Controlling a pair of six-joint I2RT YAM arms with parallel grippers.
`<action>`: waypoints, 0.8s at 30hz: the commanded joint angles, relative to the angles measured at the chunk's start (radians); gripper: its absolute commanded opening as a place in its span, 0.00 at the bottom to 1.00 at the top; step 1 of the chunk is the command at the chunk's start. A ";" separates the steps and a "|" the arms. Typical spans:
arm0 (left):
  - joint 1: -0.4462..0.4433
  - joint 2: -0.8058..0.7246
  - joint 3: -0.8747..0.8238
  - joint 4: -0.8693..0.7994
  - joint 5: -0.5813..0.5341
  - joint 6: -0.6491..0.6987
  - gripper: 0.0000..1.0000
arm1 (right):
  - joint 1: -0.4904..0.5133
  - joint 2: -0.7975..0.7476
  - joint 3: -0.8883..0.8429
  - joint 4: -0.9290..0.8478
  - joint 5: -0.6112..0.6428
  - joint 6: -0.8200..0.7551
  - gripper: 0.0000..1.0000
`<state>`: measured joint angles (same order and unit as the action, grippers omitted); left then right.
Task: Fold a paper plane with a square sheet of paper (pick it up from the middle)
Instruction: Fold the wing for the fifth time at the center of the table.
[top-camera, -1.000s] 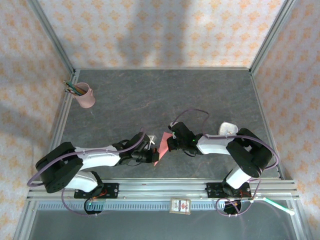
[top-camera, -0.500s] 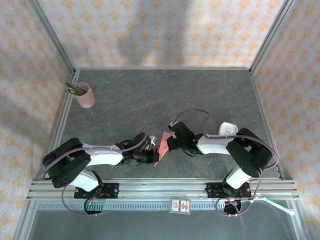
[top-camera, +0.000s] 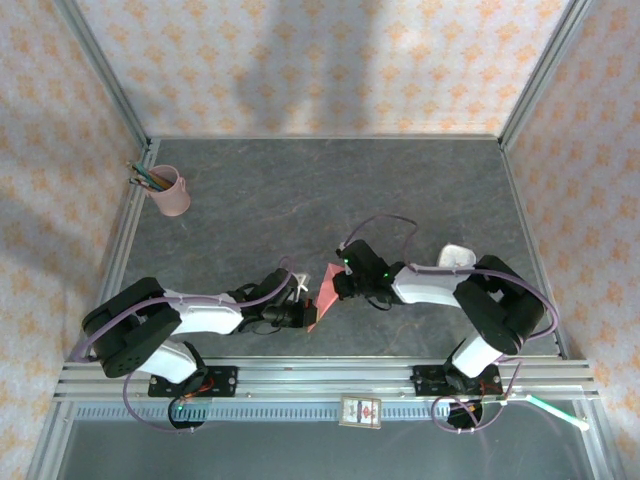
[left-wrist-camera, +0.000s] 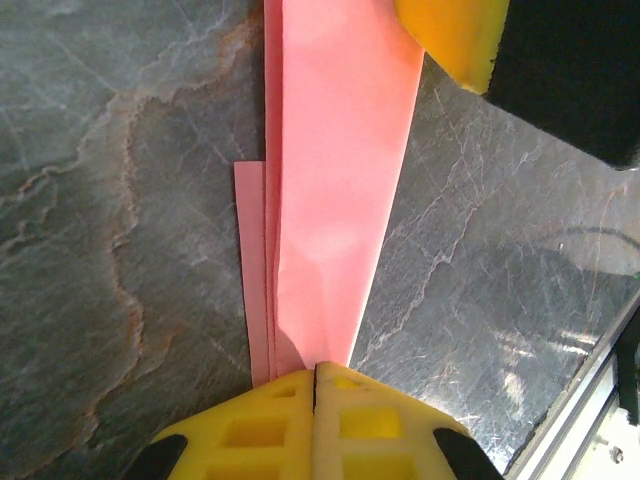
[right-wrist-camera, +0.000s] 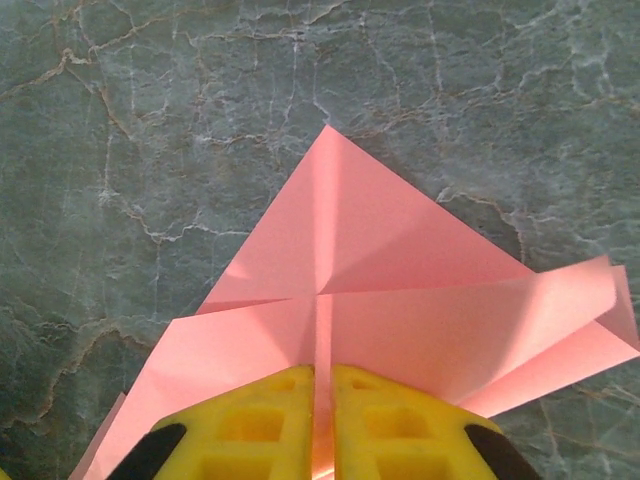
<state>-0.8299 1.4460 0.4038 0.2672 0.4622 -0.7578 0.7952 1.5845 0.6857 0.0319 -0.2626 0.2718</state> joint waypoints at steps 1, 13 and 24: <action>0.009 0.035 -0.054 -0.153 -0.072 0.015 0.00 | -0.009 -0.051 0.027 -0.076 0.009 -0.008 0.13; 0.009 0.049 -0.066 -0.143 -0.078 0.014 0.00 | 0.016 -0.203 -0.069 0.005 -0.175 0.088 0.11; 0.008 0.044 -0.062 -0.152 -0.081 0.017 0.00 | 0.072 -0.150 -0.152 0.192 -0.259 0.223 0.04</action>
<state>-0.8303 1.4467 0.3954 0.2844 0.4568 -0.7578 0.8528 1.4101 0.5373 0.1436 -0.4965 0.4492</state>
